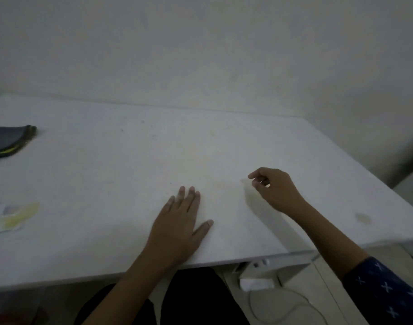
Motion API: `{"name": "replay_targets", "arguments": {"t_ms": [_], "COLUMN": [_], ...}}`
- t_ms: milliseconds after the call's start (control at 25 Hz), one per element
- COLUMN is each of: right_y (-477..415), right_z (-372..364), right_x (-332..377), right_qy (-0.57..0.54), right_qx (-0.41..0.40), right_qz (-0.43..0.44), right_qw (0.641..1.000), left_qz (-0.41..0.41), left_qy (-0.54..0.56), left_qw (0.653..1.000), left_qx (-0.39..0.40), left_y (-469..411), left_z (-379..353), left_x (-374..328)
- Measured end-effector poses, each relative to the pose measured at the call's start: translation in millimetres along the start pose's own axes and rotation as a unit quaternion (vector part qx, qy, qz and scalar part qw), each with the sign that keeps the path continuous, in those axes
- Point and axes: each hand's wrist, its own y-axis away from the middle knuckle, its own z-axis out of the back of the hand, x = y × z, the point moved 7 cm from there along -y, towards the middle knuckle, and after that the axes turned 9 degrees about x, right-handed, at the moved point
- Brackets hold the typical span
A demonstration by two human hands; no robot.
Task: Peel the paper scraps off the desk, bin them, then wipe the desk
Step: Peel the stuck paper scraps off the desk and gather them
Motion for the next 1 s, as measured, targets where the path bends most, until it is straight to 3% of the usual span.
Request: {"name": "replay_targets", "arguments": {"t_ms": [200,400,1000], "right_y": [2.7,2.1,-7.1], "right_z": [15.8,10.5,11.6], "right_x": [-48.2,-52.1,-63.7], "right_qy": [0.046,0.089,-0.021], "right_qx": [-0.010,0.005,-0.032], "right_qz": [-0.052,-0.052,-0.083], "right_qw": [0.998,0.995,0.996], "left_qz": [0.008,0.013,0.017], "left_qy": [-0.003,-0.008,0.000], "left_qw": [1.000,1.000,1.000], "left_qx": [-0.008,-0.004,-0.003], "left_y": [2.6,1.4,3.1], "left_z": [0.9,-0.4,-0.5], "left_x": [1.2,2.4,1.7]}}
